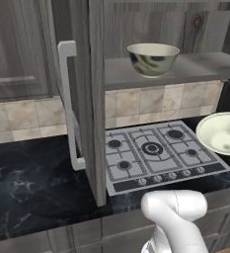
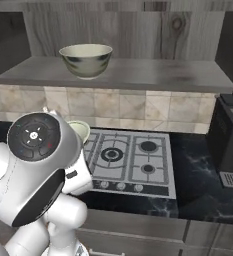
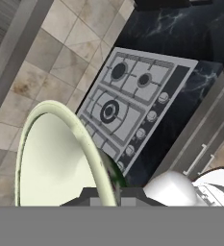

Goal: Pick up the bowls on the counter and stack them on top of one another in the open cabinet. Place the smaller bowl on top of the larger bowl.

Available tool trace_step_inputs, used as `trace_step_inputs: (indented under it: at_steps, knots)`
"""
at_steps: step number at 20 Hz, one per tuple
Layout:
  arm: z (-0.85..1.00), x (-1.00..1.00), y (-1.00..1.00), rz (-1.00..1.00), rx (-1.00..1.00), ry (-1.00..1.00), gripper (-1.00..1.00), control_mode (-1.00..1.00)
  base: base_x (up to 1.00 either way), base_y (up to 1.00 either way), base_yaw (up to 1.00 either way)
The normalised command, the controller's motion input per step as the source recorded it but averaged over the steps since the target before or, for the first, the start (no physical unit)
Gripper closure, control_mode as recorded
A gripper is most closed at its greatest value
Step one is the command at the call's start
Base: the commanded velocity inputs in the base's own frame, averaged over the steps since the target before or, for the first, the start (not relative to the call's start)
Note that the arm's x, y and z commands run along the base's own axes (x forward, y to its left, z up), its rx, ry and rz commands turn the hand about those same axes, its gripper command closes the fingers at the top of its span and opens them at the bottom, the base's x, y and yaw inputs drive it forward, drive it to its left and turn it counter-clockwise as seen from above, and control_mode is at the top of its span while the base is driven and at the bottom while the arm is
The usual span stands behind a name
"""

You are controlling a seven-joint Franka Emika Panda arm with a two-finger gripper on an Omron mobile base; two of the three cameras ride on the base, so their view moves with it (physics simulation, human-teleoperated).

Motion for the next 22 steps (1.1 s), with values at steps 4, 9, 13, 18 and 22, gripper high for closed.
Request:
trace_step_inputs:
  at_steps: [4, 9, 13, 18, 22]
  knots:
    - [0.00, 0.00, 0.00, 0.00, 0.00, 0.00, 1.00, 1.00, 0.42, -0.09, 0.13]
    - [0.00, 0.00, 0.00, 0.00, 0.00, 0.00, 1.00, 1.00, 0.36, -0.15, 0.14]
    - [0.00, 0.00, 0.00, 0.00, 0.00, 0.00, 1.00, 1.00, 0.17, -0.21, 0.15]
    - [0.00, 0.00, 0.00, 0.00, 0.00, 0.00, 1.00, 1.00, -0.42, -0.19, 0.01]
    - [0.00, 0.00, 0.00, 0.00, 0.00, 0.00, 1.00, 1.00, -0.36, -0.16, -0.05]
